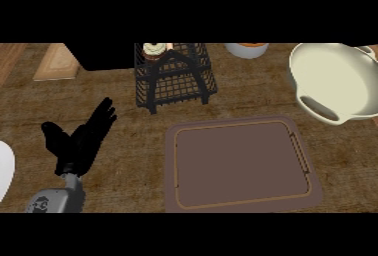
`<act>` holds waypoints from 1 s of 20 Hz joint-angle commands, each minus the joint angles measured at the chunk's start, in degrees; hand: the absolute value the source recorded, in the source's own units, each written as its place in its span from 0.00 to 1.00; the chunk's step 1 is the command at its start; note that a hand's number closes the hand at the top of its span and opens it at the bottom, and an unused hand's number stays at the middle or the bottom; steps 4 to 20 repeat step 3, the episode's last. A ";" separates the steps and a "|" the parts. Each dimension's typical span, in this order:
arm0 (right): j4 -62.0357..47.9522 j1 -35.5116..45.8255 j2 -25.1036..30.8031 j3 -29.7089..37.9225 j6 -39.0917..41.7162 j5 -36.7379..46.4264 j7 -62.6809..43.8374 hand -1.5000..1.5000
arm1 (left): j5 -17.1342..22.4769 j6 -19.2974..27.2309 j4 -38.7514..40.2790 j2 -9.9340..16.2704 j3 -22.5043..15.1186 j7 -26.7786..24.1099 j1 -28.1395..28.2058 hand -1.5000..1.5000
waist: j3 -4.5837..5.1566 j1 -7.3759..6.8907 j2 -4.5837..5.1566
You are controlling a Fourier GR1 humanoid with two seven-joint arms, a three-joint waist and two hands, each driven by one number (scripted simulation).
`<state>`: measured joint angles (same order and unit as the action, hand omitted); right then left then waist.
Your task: Pick the cupcake from the tray and place it in the tiered basket
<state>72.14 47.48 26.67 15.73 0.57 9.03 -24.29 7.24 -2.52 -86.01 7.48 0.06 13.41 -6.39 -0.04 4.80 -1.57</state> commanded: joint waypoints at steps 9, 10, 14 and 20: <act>20.00 -17.28 6.90 8.42 9.07 -10.05 -4.21 0.00 | -1.41 0.93 -1.59 -0.38 -1.15 1.25 -0.40 0.50 | 0.00 -0.63 0.52; 20.00 -17.28 6.90 8.42 9.07 -10.05 -4.21 0.00 | -1.41 0.93 -1.59 -0.38 -1.15 1.25 -0.40 0.50 | 0.00 -0.63 0.52; 20.00 -17.28 6.90 8.42 9.07 -10.05 -4.21 0.00 | -1.41 0.93 -1.59 -0.38 -1.15 1.25 -0.40 0.50 | 0.00 -0.63 0.52; 20.00 -17.28 6.90 8.42 9.07 -10.05 -4.21 0.00 | -1.41 0.93 -1.59 -0.38 -1.15 1.25 -0.40 0.50 | 0.00 -0.63 0.52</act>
